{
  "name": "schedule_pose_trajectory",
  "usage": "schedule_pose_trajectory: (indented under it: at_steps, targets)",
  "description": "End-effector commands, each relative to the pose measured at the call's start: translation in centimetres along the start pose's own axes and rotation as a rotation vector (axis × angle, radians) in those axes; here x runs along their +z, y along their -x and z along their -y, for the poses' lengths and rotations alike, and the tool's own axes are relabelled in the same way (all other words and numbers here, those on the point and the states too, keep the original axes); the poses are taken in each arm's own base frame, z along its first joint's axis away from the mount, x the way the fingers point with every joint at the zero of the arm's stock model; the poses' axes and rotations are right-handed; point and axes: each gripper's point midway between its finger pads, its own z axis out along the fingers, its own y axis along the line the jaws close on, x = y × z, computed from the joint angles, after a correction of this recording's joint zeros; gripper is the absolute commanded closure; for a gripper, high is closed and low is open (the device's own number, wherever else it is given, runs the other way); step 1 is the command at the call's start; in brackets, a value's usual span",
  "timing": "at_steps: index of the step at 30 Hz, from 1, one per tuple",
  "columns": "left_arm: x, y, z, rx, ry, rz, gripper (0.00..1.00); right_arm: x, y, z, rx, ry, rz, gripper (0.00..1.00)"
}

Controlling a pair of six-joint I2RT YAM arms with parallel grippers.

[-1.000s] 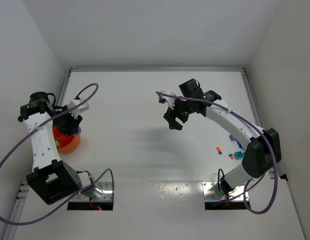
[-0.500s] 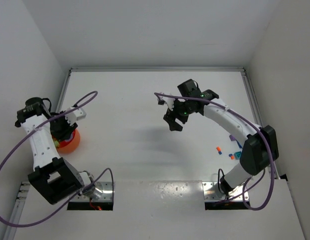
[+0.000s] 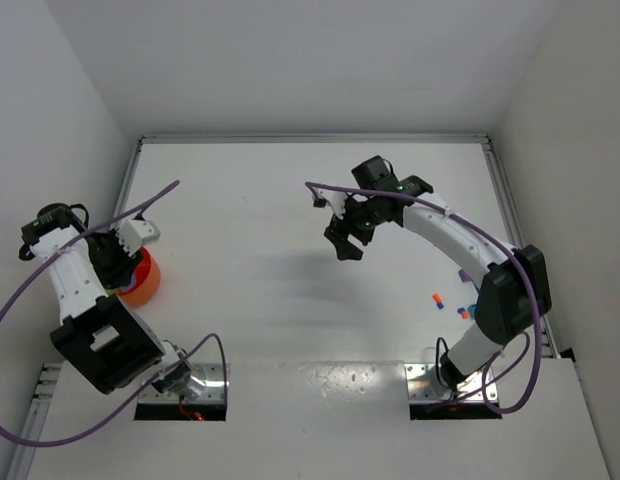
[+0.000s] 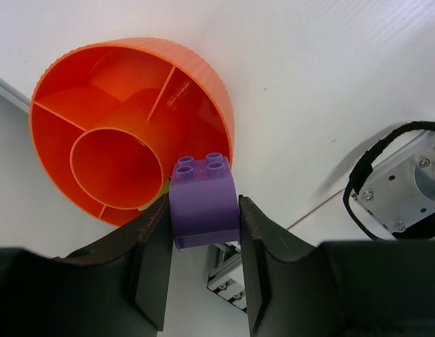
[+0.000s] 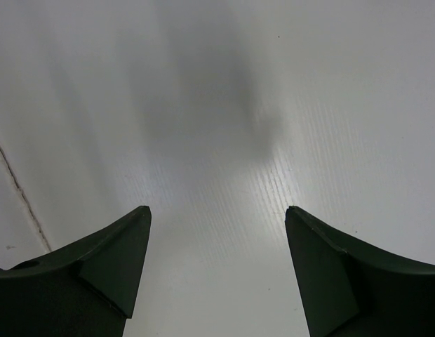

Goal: Sort the legos into containers by color

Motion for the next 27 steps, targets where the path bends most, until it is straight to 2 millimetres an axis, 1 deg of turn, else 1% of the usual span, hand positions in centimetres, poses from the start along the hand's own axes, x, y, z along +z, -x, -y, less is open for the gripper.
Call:
schedule_pose_trajectory:
  at_steps: [1, 7, 11, 16, 17, 19, 20, 21, 25, 27]
  targets:
    - [0.4, 0.4, 0.3, 0.030, -0.022, 0.041, 0.98, -0.6, 1.8, 0.8, -0.023, -0.017, 0.048, 0.22]
    - [1.3, 0.2, 0.5, 0.027, -0.058, 0.049, 0.96, -0.6, 1.8, 0.8, -0.023, -0.017, 0.048, 0.22]
    - [1.9, 0.6, 0.5, 0.024, -0.083, 0.081, 0.94, -0.3, 1.6, 0.9, -0.019, -0.012, 0.042, 0.22]
    - [2.0, 1.2, 0.2, 0.044, -0.082, 0.116, 0.94, -0.3, 1.6, 0.9, -0.019, -0.012, 0.042, 0.22]
    - [2.0, 1.2, 0.0, 0.044, -0.082, 0.116, 0.94, -0.2, 1.3, 0.7, -0.015, -0.008, 0.035, 0.22]
    - [1.7, 1.3, -0.3, 0.049, -0.073, 0.116, 0.94, -0.2, 1.3, 0.7, -0.015, -0.008, 0.035, 0.22]
    - [1.9, 1.2, -0.3, 0.056, -0.080, 0.116, 0.94, -0.4, 1.5, 0.7, -0.019, -0.012, 0.041, 0.22]
    - [1.7, 1.2, -0.7, 0.061, -0.069, 0.106, 0.94, -0.3, 1.2, 0.6, -0.015, -0.008, 0.035, 0.22]
    - [1.6, 1.0, -1.2, 0.061, -0.069, 0.095, 0.94, -0.3, 1.3, 0.7, -0.019, -0.012, 0.042, 0.22]
    - [1.4, 1.1, -1.5, 0.074, -0.060, 0.095, 0.94, -0.1, 1.0, 0.6, -0.015, -0.008, 0.035, 0.22]
